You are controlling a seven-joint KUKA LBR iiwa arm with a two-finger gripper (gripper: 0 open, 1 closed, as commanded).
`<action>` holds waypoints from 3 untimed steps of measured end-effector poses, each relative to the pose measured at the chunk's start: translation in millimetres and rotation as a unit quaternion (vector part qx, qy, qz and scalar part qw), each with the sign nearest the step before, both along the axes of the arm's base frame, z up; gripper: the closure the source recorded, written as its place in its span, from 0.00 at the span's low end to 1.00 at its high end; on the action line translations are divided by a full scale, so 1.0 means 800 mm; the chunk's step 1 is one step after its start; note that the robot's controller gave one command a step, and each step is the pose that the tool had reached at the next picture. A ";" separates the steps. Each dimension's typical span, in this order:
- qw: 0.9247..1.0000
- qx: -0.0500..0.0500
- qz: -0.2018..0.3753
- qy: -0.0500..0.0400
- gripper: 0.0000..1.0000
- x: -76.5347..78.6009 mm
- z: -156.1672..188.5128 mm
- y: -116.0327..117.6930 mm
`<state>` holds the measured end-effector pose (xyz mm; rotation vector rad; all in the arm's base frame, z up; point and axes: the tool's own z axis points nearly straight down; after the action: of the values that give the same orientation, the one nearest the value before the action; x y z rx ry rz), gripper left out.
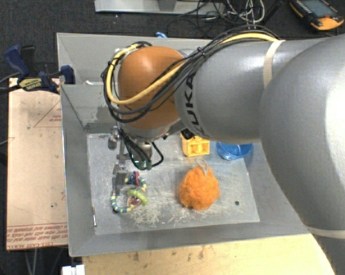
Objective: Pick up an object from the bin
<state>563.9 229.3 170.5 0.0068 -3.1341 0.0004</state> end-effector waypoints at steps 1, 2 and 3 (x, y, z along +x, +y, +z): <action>1.000 0.001 -0.002 -0.004 0.00 0.003 0.006 -0.001; 1.000 0.001 0.028 -0.007 0.00 -0.019 -0.008 0.001; 0.995 0.002 0.095 -0.006 0.00 -0.046 -0.077 -0.008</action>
Offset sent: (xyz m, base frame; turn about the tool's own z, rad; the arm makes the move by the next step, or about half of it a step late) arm -0.0628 0.0081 -0.0379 -0.1998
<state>526.9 222.6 108.8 0.3057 -3.1311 -0.0047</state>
